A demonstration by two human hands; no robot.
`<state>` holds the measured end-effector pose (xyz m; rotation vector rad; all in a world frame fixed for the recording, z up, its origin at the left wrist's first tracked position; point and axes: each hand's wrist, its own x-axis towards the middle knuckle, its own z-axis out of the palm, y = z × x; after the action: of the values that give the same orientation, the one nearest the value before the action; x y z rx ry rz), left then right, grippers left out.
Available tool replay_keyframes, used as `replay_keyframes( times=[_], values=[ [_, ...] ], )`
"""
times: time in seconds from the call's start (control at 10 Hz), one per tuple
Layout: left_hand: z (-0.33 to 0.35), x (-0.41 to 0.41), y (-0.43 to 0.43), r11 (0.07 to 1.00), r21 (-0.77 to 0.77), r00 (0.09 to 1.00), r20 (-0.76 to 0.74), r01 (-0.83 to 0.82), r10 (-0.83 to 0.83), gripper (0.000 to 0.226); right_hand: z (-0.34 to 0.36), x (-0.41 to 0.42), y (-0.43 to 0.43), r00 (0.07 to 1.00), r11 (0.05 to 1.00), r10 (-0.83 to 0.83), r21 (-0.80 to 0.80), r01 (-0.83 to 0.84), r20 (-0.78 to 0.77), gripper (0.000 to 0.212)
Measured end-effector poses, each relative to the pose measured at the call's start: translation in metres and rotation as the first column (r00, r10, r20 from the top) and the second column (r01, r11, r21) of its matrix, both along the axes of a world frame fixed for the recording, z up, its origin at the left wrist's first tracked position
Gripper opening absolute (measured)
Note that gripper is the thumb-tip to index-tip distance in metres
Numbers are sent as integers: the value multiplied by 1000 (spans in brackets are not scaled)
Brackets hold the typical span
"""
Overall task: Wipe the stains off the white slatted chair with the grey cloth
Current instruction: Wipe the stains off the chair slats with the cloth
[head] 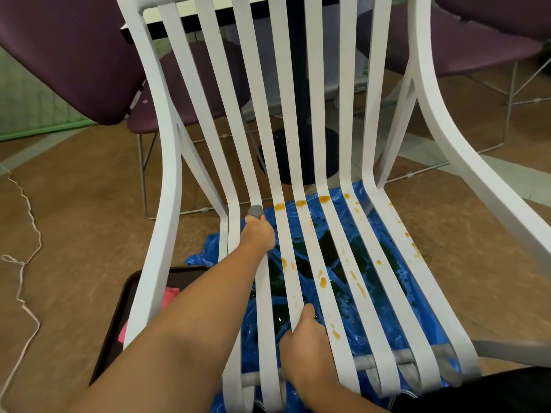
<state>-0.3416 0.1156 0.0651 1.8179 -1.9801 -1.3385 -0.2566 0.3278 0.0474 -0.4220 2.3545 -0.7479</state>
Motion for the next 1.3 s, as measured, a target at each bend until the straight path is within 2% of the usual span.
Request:
replay_keyframes(
  times=[0.1, 0.2, 0.3, 0.4, 0.6, 0.9, 1.1, 1.2, 1.3],
  values=[
    [-8, 17, 14, 986, -40, 975, 165, 160, -152, 41, 3, 1, -1, 1000, 1000, -3, -1, 3, -4, 22],
    [-15, 32, 29, 939, -150, 929, 260, 309, -264, 47, 5, 1, -1, 1000, 1000, -20, -14, 20, -7, 20],
    [-11, 54, 52, 899, -175, 878, 353, 400, -322, 42, 8, 1, 0, 999, 999, -26, -39, 27, 26, 19],
    [-14, 69, 68, 943, -104, 926, 252, 315, -281, 41, 12, 0, 1, 998, 997, -19, -70, 23, 62, 18],
    [-17, 97, 100, 962, -118, 964, 128, 247, -232, 25, 14, -1, 1, 997, 997, -3, -71, 9, 80, 24],
    [-10, 78, 82, 968, -132, 974, 105, 212, -199, 30, 10, 0, 1, 998, 997, -15, -79, 20, 61, 22],
    [-17, 39, 36, 976, -147, 979, 150, 159, -137, 43, 7, -1, 0, 999, 998, -7, -64, 10, 38, 18],
    [-26, 18, 12, 926, -198, 914, 322, 321, -247, 46, 5, -2, 1, 999, 998, -9, -60, 12, 44, 18],
    [-24, -3, -7, 869, -274, 855, 447, 412, -264, 48, 5, -2, 1, 1000, 999, 2, -49, -1, 19, 22]
  ],
)
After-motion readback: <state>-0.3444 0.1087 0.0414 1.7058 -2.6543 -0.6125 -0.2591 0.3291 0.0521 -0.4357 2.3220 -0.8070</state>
